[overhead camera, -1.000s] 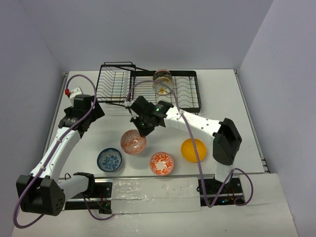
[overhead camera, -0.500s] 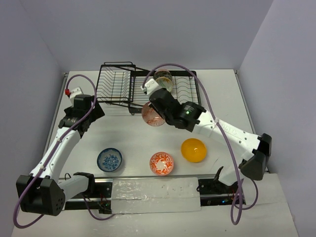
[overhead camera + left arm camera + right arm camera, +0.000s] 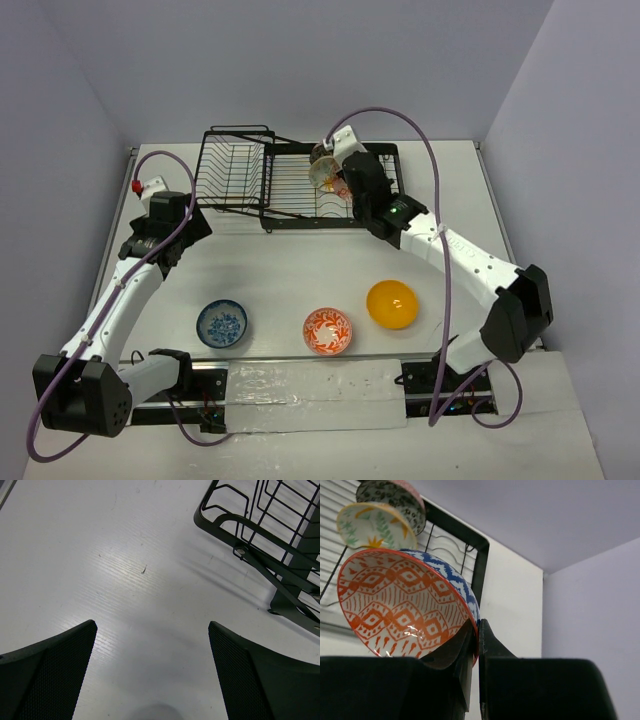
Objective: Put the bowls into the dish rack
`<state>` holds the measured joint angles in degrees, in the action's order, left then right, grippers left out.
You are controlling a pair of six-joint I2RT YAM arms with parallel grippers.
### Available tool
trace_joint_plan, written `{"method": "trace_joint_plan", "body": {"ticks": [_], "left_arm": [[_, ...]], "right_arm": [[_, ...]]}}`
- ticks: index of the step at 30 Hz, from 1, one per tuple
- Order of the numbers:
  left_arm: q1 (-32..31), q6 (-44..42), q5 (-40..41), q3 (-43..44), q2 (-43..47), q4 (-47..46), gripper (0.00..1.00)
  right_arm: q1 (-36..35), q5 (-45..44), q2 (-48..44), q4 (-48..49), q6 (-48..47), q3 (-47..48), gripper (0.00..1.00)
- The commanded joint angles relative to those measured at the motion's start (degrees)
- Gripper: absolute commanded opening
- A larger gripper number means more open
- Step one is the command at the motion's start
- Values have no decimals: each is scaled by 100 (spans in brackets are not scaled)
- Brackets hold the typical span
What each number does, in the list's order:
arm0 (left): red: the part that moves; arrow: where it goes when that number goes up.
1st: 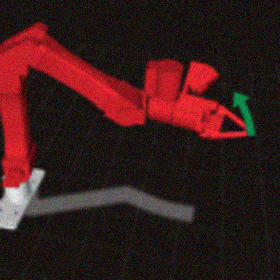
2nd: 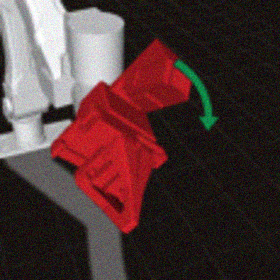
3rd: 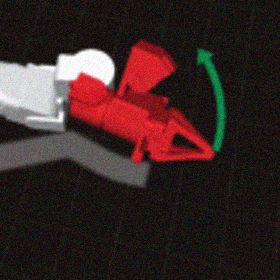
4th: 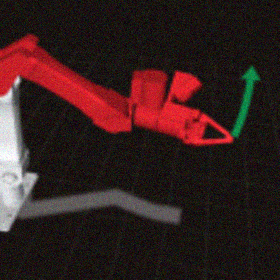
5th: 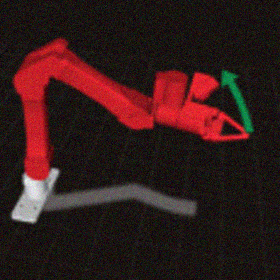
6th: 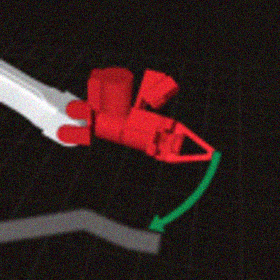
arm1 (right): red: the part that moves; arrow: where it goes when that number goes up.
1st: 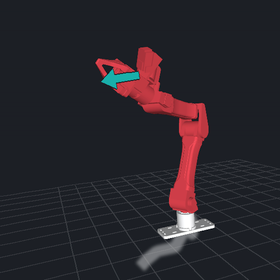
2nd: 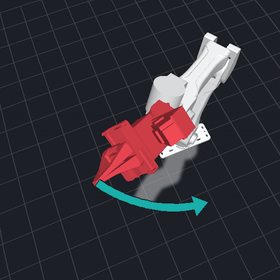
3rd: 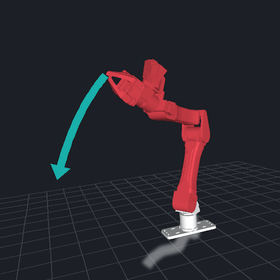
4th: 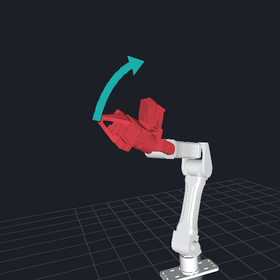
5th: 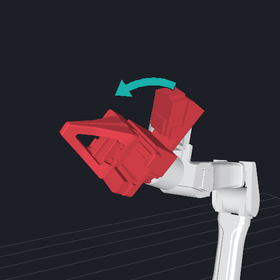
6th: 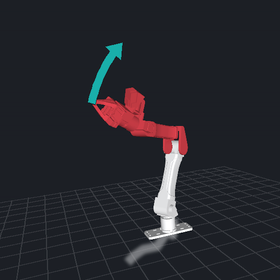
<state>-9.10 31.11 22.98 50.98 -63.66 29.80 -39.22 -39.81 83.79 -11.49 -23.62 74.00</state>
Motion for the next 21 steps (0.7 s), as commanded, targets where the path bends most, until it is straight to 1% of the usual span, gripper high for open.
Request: {"method": "trace_joint_plan", "body": {"ticks": [1, 4, 8, 11, 12, 15, 18, 21], "left_arm": [[-21, 26, 162, 35, 3, -62, 99], [-21, 35, 224, 52, 11, -36, 99], [-4, 61, 356, 43, 64, -10, 99], [23, 35, 251, 43, 90, -53, 99], [23, 35, 224, 43, 108, -53, 99], [31, 18, 180, 43, 108, -71, 99], [40, 9, 136, 43, 134, -80, 99], [40, -9, 40, 43, 161, -115, 99]], "right_arm": [[107, 52, 311, 1813, -905, -96, 0], [239, 123, 796, 2387, -1373, -61, 0], [406, 246, 1253, 2721, -1338, 167, 0], [433, 334, 1552, 3431, -1715, 2, 0], [442, 360, 1648, 3912, -1969, -78, 0], [459, 500, 1842, 4784, -2383, -377, 0], [503, 483, 2027, 5269, -2664, -500, 0], [521, 580, 2124, 5971, -2823, -711, 0]]}}
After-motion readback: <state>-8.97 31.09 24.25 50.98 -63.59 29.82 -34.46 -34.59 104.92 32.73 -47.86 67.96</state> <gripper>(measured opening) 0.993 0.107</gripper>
